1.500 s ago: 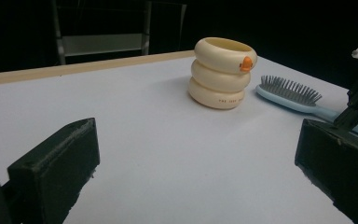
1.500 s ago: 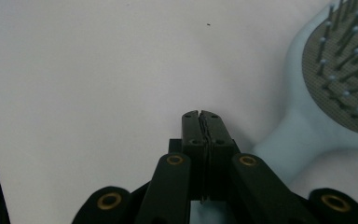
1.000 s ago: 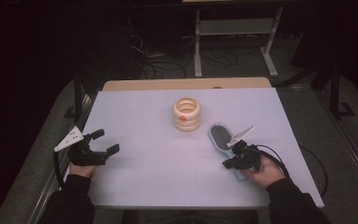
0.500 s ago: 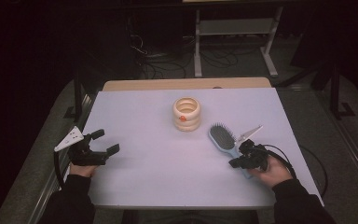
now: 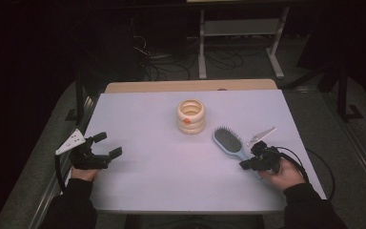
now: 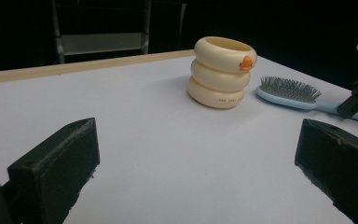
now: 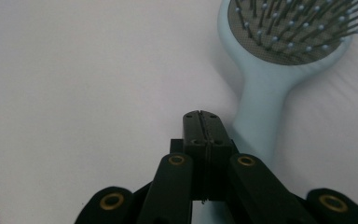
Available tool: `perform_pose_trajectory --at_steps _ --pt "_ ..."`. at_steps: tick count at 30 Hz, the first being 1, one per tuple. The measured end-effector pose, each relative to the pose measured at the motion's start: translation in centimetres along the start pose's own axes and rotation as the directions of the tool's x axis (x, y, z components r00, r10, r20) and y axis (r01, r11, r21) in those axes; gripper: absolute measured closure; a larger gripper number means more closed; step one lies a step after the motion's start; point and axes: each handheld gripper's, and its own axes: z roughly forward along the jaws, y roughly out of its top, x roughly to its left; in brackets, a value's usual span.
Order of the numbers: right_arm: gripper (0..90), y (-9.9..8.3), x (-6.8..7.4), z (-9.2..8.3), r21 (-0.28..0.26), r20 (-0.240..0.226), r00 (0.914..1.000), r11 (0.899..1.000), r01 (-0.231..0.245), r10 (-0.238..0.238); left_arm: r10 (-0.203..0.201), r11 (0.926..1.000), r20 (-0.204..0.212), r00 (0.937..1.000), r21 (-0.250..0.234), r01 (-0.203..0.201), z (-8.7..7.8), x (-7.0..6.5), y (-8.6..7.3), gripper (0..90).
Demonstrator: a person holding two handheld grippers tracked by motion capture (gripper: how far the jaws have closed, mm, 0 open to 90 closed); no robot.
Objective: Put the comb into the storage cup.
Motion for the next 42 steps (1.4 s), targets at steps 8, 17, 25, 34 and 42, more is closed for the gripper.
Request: perform_pose_trajectory --at_steps 8,17,25,34,42 --pt "88.9 -0.4 -0.6 -0.6 0.004 0.010 0.9998 1.000 -0.016 0.016 -0.002 1.0000 0.000 1.0000 0.007 0.002 0.1 0.0 0.0 0.0" --pt "88.9 -1.1 -1.4 -1.2 -0.006 0.028 0.9988 0.999 -0.040 0.040 -0.002 1.0000 0.000 1.0000 0.006 0.002 0.1 0.0 0.0 0.0" --pt "88.9 -1.8 -2.6 -1.9 -0.029 0.060 0.9957 0.997 -0.069 0.071 -0.003 1.0000 -0.001 1.0000 0.008 0.003 0.1 0.0 0.0 0.0" --pt "88.9 -1.8 -3.5 -2.1 -0.035 0.072 0.9939 0.996 -0.082 0.084 -0.002 1.0000 -0.002 1.0000 0.007 0.002 0.1 0.0 0.0 0.0" --pt "88.9 -1.7 -4.0 -2.3 -0.042 0.076 0.9929 0.995 -0.088 0.091 -0.004 1.0000 -0.003 1.0000 0.005 0.004 0.1 -0.1 0.0 0.0"
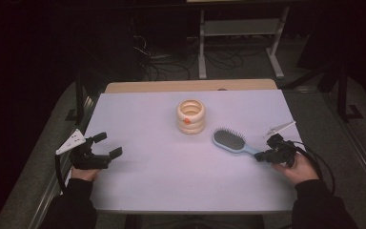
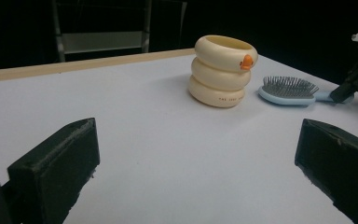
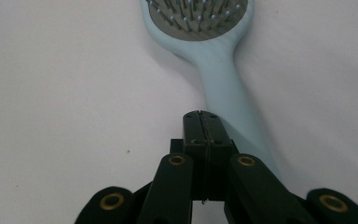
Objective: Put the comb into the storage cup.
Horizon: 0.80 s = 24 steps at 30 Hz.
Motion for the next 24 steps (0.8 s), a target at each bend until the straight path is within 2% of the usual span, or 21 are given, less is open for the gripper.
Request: perform_pose_trajectory --at_steps 11,13,24 --pt "88.9 0.1 -0.8 -0.1 -0.016 0.001 1.0000 1.000 0.000 0.000 0.002 1.0000 0.000 1.0000 0.002 -0.002 0.0 0.0 0.0 0.0" --pt "88.9 0.2 -0.9 -0.1 -0.013 0.002 1.0000 1.000 -0.005 0.005 0.002 1.0000 0.000 1.0000 0.003 -0.002 0.0 0.0 0.0 0.0" --pt "88.9 1.2 -1.3 -0.1 0.023 0.027 0.9991 0.999 0.033 -0.033 0.001 1.0000 0.001 1.0000 0.004 -0.001 0.1 0.0 0.0 0.0"
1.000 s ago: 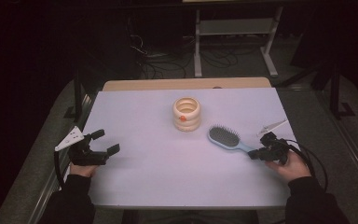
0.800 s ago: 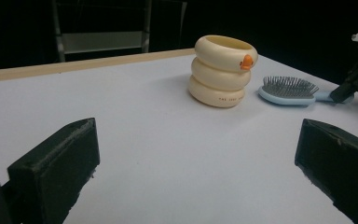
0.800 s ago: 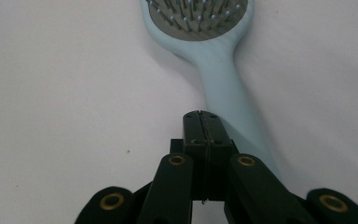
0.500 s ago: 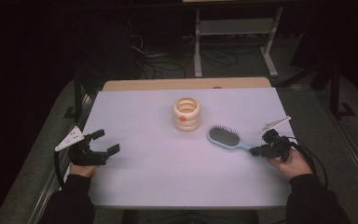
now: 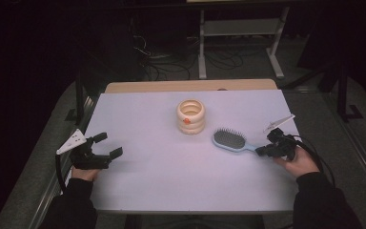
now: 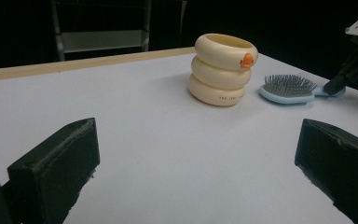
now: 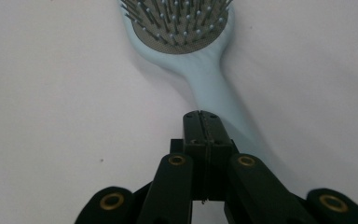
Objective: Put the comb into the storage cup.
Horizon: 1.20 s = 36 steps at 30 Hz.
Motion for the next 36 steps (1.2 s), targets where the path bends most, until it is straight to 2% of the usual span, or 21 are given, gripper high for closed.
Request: perform_pose_trajectory --at_steps 3,9,14,17,24,29,36 --pt "88.9 0.2 -0.1 0.0 0.011 0.014 0.9999 1.000 0.004 -0.004 0.001 1.0000 0.000 1.0000 0.000 -0.001 0.0 0.0 0.0 0.0" --pt "88.5 0.5 -0.2 -0.3 0.006 0.005 0.9998 1.000 0.019 -0.019 0.001 1.0000 0.000 1.0000 0.000 -0.001 0.0 0.0 0.0 0.0" --pt "73.5 1.1 -0.3 -1.4 -0.025 -0.014 0.9993 0.999 0.035 -0.035 0.001 1.0000 0.000 1.0000 0.001 -0.001 0.0 0.0 0.0 0.0" --pt "59.1 1.5 -0.3 -2.0 -0.030 -0.032 0.9979 0.998 0.055 -0.056 0.001 1.0000 0.000 1.0000 0.001 -0.001 0.0 0.0 0.0 0.0" --pt "36.9 2.4 -0.3 -2.8 -0.009 -0.059 0.9928 0.995 0.104 -0.104 0.001 1.0000 -0.001 1.0000 0.004 -0.001 0.1 0.0 0.0 0.0" --pt "15.0 2.9 0.0 -2.4 0.028 -0.040 0.9919 0.992 0.122 -0.120 0.001 1.0000 -0.003 1.0000 0.006 -0.001 0.1 0.0 0.0 0.0" --pt "4.5 3.2 -0.2 -1.5 0.040 -0.033 0.9925 0.992 0.119 -0.117 0.003 1.0000 -0.004 1.0000 0.001 -0.003 0.0 0.0 0.0 0.0"
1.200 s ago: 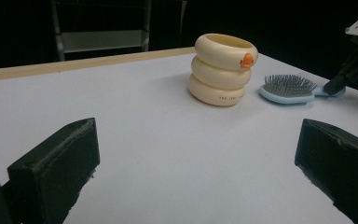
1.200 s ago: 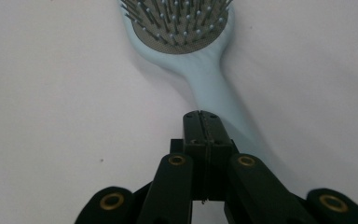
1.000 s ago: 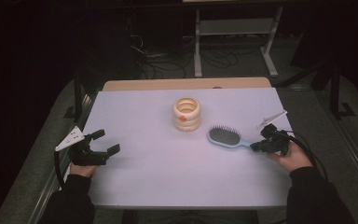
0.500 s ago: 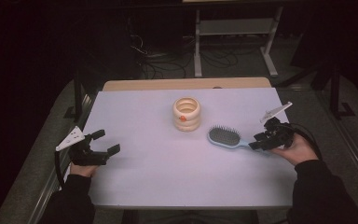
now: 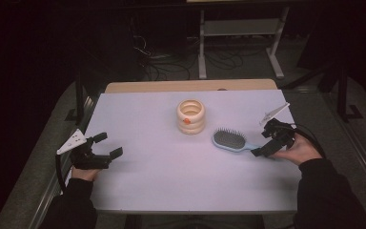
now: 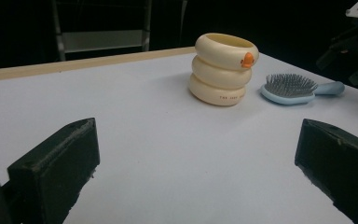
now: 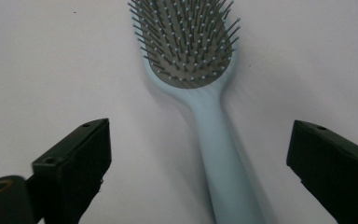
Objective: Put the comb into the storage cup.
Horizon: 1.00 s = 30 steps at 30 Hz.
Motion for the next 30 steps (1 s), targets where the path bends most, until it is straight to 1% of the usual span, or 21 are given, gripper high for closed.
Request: perform_pose_trajectory --at_steps 2,7,10,12,13,14,19,21,23,25,28,29,30 --pt "1.2 0.1 -0.1 0.1 -0.006 -0.002 1.0000 1.000 0.007 -0.007 0.001 1.0000 0.001 1.0000 -0.001 -0.001 0.0 0.0 0.0 0.0" --pt "0.9 0.0 -0.5 0.3 -0.017 0.000 0.9997 1.000 0.023 -0.023 0.003 1.0000 0.000 1.0000 -0.004 -0.003 0.0 0.0 0.0 0.0" --pt "0.9 0.1 -0.8 0.6 0.009 0.009 0.9992 0.999 0.039 -0.039 0.002 1.0000 0.001 1.0000 -0.003 -0.002 0.0 0.0 0.0 0.0" --pt "0.9 0.2 -0.8 0.7 0.004 0.007 0.9993 0.999 0.036 -0.036 0.003 1.0000 0.000 1.0000 -0.001 -0.003 0.0 0.0 0.0 0.0" --pt "1.1 0.2 -0.9 0.8 0.005 0.011 0.9990 0.999 0.044 -0.044 0.002 1.0000 0.001 1.0000 0.000 -0.002 0.1 0.0 0.0 0.0" --pt "1.8 0.3 -0.9 0.9 0.013 0.016 0.9987 0.999 0.049 -0.049 0.001 1.0000 0.001 1.0000 0.001 -0.001 0.1 0.0 0.0 0.0" --pt "4.6 0.7 -0.8 1.7 0.066 0.004 0.9970 0.995 0.077 -0.077 0.002 1.0000 0.001 1.0000 -0.002 -0.002 0.0 0.0 0.0 0.0" --pt "5.4 1.0 -0.8 2.0 0.078 0.001 0.9964 0.993 0.085 -0.085 0.003 1.0000 0.002 1.0000 -0.003 -0.003 0.0 0.0 0.0 0.0" --pt "7.2 1.2 -0.9 2.2 0.078 -0.008 0.9959 0.993 0.090 -0.090 0.004 1.0000 0.003 1.0000 -0.002 -0.004 0.0 0.0 0.0 0.0" --pt "7.8 1.3 -0.9 2.3 0.083 -0.006 0.9952 0.992 0.098 -0.098 0.002 1.0000 0.004 1.0000 -0.002 -0.002 0.1 0.0 0.0 0.0" --pt "13.0 1.6 -1.0 2.9 0.117 -0.026 0.9939 0.987 0.109 -0.107 0.003 1.0000 0.004 1.0000 -0.002 -0.003 0.1 0.0 0.0 0.0" --pt "13.2 1.7 -1.0 3.0 0.122 -0.027 0.9939 0.986 0.110 -0.107 0.001 1.0000 0.005 1.0000 -0.003 -0.001 0.1 0.0 0.0 0.0" --pt "13.8 1.7 -1.1 3.1 0.116 -0.026 0.9937 0.987 0.111 -0.109 0.002 1.0000 0.005 1.0000 -0.002 -0.002 0.1 0.0 0.0 0.0"
